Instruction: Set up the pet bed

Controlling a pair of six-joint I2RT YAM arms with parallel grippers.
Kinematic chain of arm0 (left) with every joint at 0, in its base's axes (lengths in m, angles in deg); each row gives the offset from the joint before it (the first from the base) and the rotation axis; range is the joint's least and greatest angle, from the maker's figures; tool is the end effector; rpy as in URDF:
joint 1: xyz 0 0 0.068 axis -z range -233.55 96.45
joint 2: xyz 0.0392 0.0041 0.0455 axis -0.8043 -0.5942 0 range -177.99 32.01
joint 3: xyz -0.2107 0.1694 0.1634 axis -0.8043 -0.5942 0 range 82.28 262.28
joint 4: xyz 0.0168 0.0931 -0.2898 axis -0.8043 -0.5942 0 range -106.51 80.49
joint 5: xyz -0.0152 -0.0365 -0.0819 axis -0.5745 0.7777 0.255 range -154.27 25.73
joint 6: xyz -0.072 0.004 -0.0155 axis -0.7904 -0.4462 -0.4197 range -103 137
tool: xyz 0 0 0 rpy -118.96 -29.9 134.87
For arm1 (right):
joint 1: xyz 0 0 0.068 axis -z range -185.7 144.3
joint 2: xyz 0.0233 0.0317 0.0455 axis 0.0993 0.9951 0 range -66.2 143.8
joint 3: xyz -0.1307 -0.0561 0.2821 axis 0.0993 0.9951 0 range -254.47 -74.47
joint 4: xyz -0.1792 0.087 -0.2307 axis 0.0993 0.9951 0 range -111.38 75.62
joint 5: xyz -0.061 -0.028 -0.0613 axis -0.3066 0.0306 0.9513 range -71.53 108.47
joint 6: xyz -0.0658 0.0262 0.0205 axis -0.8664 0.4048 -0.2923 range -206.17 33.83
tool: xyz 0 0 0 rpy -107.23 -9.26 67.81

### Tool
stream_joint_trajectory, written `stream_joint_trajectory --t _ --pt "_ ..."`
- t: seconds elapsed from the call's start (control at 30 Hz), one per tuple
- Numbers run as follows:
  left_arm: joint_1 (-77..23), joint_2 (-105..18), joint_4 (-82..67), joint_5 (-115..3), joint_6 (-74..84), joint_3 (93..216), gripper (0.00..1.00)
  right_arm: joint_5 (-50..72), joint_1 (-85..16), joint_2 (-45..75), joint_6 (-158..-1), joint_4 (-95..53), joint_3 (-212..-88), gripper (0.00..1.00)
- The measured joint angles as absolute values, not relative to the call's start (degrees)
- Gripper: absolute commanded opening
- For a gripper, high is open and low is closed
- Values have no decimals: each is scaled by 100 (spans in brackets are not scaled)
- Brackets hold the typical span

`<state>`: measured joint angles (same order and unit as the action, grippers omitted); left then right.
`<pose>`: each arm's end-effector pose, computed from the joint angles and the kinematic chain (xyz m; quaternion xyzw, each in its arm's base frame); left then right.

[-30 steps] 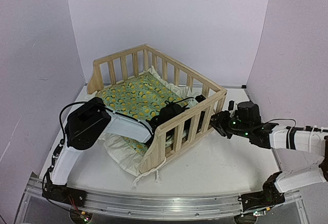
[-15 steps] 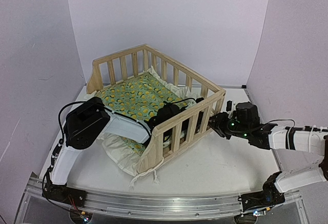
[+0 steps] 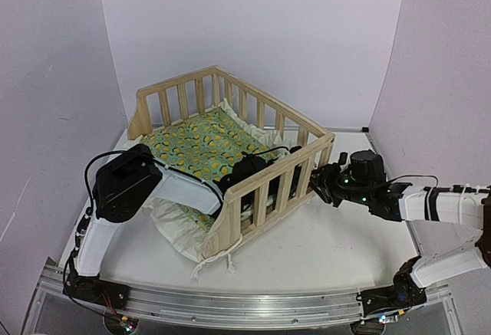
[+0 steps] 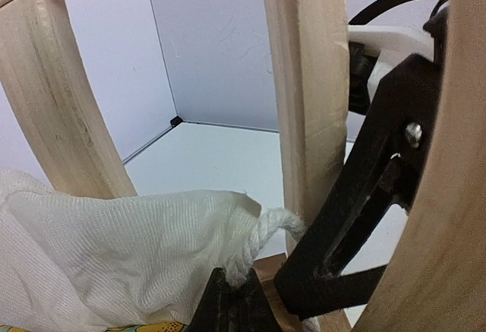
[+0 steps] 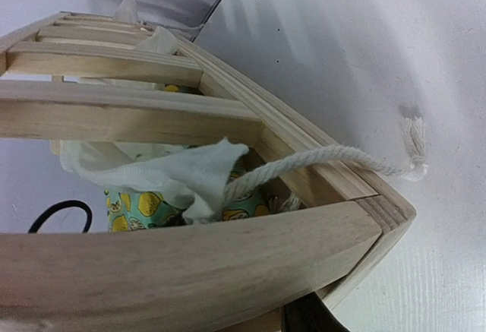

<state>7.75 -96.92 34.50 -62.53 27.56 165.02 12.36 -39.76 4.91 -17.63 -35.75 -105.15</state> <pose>0.2836 -0.5218 0.1799 0.4312 0.5771 -0.3070 0.6219 0.2465 0.1745 0.2028 0.2241 0.8174 0.4409 0.2953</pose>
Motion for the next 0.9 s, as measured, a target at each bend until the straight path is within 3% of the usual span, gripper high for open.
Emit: stream_joint_trajectory --t 0.9 --pt "825 -9639 3400 -6776 2787 16425 0 2622 -4499 651 -511 -3313 -10841 38"
